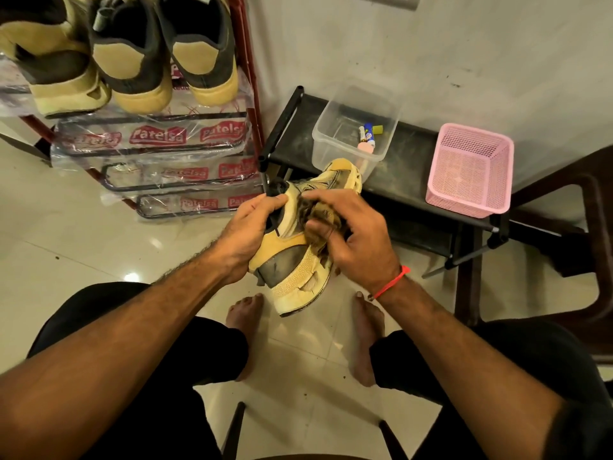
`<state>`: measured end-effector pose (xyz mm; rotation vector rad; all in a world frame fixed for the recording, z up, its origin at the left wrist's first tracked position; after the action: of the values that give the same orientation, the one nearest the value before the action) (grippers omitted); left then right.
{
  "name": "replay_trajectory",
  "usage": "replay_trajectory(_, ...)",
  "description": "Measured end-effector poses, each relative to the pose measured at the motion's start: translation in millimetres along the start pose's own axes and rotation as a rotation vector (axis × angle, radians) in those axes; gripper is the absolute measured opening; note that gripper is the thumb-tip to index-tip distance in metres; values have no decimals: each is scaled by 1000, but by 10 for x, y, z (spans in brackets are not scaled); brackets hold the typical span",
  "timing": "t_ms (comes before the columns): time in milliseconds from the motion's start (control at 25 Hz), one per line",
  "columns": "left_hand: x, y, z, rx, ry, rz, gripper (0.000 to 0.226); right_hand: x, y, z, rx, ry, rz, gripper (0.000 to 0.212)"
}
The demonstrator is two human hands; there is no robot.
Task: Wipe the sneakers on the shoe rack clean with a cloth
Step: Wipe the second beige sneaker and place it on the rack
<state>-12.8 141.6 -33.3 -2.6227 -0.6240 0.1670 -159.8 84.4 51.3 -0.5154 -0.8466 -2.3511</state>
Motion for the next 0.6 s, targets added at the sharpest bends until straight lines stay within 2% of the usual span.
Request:
replay_trajectory(80,-110,-27,21,5,16,46,21,287,51,-318,-151,-25,-143,34)
replay_trajectory(160,-150,-46,20,3,14,44,20,194,-47,-230,-165,-25,-139,34)
replay_trajectory(280,-42,-40,-19,-11,-25,-20,17,-388,-249,462,158,76,177,35)
replay_trajectory(360,-42,-12,-40,-14,-44,7,19,-590,-350,671,350,-20,292,36)
replay_trajectory(480,-47,-24,-42,8,-64,19,18,-353,-199,468,310,-115,122,36)
replay_trajectory(600,-107,-22,-11,-15,17,73,22,104,-28,-67,51,-132,-119,33)
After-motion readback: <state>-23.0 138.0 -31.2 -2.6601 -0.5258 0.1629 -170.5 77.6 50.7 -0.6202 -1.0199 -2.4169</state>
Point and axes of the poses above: each hand's wrist, its own y-axis towards the middle knuckle, its own x-axis out of the back of the hand, z = x × y, the point moved 10 cm from there along y, towards the middle knuckle, and after that the axes turned 4 degrees about y, right-handed, at the moved point
